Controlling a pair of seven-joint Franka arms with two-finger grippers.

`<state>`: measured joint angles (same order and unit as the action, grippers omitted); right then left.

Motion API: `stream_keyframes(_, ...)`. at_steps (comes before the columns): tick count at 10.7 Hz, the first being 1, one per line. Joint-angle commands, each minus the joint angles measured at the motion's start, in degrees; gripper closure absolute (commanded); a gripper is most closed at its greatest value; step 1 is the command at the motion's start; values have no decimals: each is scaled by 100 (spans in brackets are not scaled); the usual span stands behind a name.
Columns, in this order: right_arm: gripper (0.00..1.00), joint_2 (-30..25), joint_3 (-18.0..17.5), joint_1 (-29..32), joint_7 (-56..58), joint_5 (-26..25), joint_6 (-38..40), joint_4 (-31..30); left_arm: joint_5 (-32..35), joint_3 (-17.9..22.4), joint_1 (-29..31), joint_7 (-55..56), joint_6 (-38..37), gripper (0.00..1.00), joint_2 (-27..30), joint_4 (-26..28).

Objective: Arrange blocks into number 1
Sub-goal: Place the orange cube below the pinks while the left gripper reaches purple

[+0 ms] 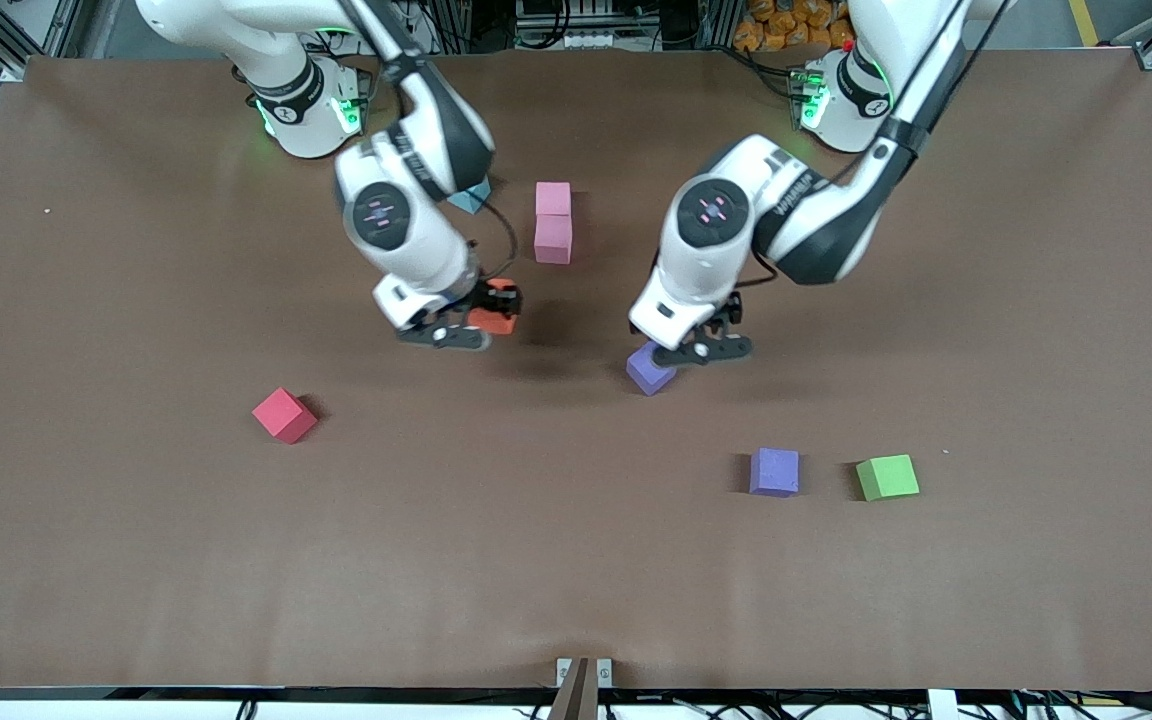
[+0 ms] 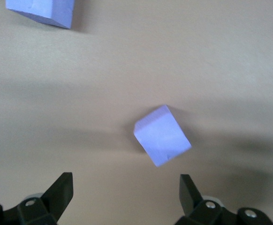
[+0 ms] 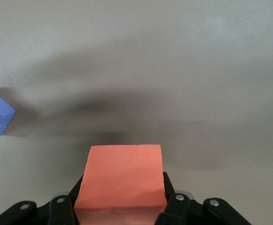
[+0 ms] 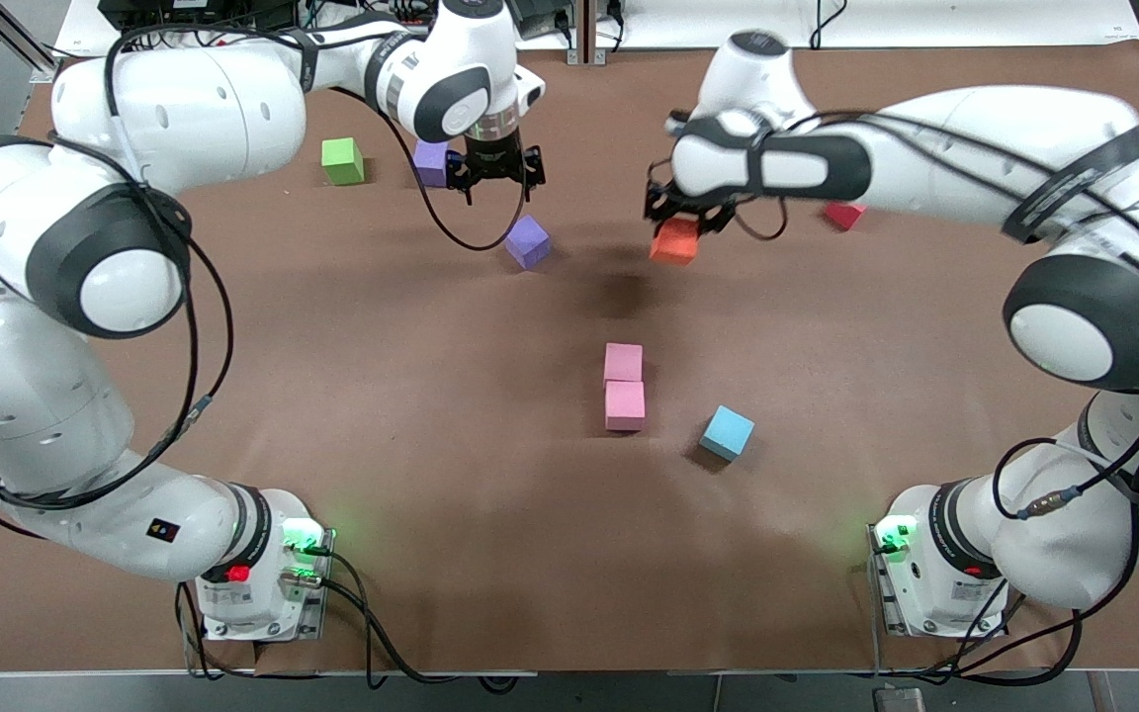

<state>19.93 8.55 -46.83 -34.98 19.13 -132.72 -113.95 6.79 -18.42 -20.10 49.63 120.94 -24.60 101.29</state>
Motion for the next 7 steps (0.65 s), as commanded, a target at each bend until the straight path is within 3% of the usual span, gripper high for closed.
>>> stream_keyframes(1,55,203,-124,-168,-447,73,-245,-66,-301,119,-29,895,394,0,-325,49)
stream_keyframes(7,55,688,-397,-616,-1020,65,-888,-153,-284,120,-135,2041,1010,0,-880,22)
